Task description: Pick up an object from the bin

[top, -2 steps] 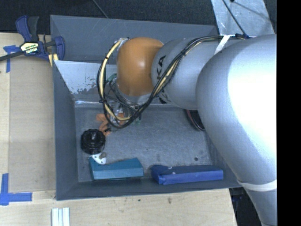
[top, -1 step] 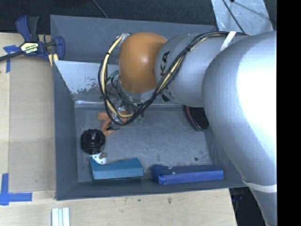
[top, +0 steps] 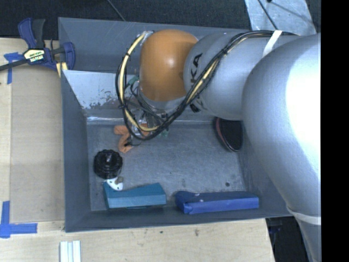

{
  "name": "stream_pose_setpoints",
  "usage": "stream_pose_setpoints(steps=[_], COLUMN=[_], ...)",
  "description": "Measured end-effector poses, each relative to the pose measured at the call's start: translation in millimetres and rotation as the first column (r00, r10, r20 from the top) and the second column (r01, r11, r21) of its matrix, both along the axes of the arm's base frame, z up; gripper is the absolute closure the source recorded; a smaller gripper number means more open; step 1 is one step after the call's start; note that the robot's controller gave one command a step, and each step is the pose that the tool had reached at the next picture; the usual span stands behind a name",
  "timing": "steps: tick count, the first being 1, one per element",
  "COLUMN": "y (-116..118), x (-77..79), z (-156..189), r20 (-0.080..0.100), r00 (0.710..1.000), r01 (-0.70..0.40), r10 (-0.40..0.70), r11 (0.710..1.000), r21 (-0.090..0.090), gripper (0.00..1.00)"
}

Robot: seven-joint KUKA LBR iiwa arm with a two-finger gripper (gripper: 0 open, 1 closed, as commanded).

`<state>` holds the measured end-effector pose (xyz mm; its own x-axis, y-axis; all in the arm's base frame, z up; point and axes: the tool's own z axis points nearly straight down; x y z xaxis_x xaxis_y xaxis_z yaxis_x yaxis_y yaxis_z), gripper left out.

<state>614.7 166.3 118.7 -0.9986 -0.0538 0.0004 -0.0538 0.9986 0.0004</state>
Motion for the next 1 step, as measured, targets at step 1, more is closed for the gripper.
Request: stream_pose_setpoints(steps=[1], y=[0.2], x=[1.3], z=[14.5], r20=[0.008], r00=[1.0], r01=[0.0], r10=[0.0], r11=[1.0], r21=[0.002], gripper=[1.0])
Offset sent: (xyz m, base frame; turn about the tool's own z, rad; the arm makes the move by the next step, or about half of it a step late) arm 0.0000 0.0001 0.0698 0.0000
